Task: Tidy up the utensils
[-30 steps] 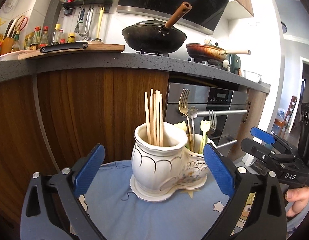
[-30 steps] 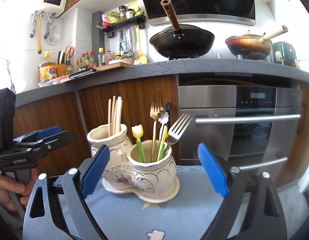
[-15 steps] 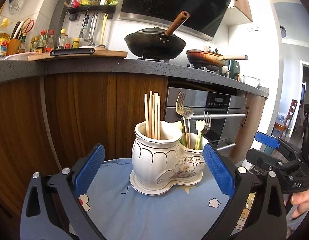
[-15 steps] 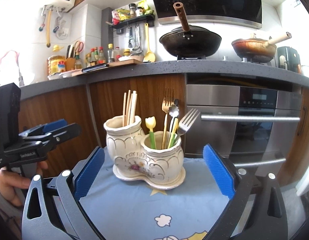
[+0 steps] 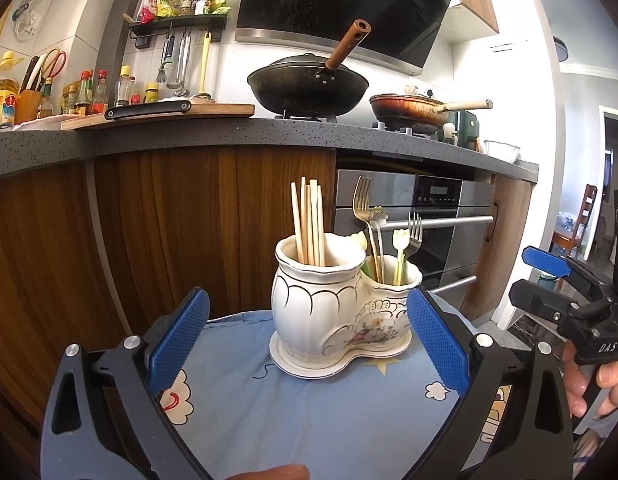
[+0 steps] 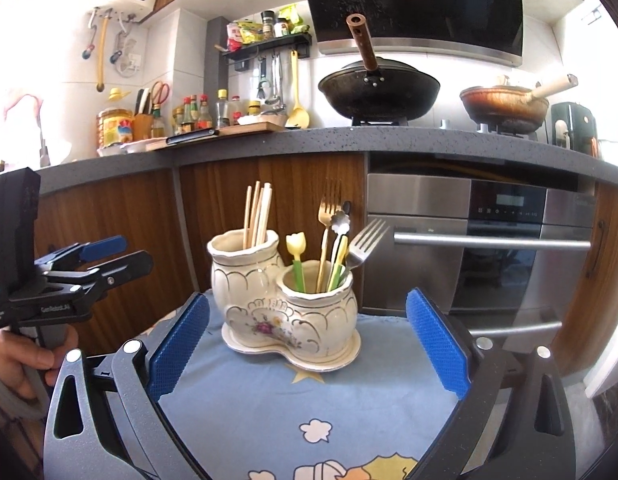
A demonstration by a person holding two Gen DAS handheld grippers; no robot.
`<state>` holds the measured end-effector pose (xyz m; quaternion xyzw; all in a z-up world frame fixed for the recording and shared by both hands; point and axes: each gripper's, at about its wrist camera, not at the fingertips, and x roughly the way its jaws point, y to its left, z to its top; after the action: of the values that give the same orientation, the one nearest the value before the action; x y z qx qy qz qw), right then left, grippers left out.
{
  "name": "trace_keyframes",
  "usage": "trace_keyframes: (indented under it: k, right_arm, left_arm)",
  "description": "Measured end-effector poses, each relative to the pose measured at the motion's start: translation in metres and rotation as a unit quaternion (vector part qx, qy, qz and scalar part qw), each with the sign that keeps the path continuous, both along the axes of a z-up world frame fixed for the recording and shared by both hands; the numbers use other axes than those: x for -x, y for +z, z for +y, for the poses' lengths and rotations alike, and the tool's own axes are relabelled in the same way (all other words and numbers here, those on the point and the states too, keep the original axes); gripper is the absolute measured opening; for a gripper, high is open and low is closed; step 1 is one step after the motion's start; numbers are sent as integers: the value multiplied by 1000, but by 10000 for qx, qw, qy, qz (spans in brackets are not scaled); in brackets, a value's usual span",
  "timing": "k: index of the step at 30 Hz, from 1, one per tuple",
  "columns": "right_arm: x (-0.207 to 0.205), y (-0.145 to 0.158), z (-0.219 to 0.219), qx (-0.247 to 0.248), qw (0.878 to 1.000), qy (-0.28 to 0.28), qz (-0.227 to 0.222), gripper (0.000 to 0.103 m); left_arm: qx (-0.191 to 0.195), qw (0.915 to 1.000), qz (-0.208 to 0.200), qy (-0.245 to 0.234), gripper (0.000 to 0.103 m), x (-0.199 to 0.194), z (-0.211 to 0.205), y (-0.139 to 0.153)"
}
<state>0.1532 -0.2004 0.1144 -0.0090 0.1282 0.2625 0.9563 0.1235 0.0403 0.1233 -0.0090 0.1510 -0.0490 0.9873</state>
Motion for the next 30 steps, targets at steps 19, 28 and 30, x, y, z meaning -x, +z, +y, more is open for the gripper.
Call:
trace_keyframes:
  k: [19,28,30]
  right_arm:
    - [5,1,4,60,9999,21,-93,98]
    - [6,2,5,46,9999,31,-96,98]
    - [7,2,5,38,9999,28,-101,98]
  left_arm:
    - [12,10000,13,-61,98,0,-1,2]
    - [-12,10000,35,-86,98,-1,-2,2]
    - [-22,9999,38,-91,98,-2,-2,2]
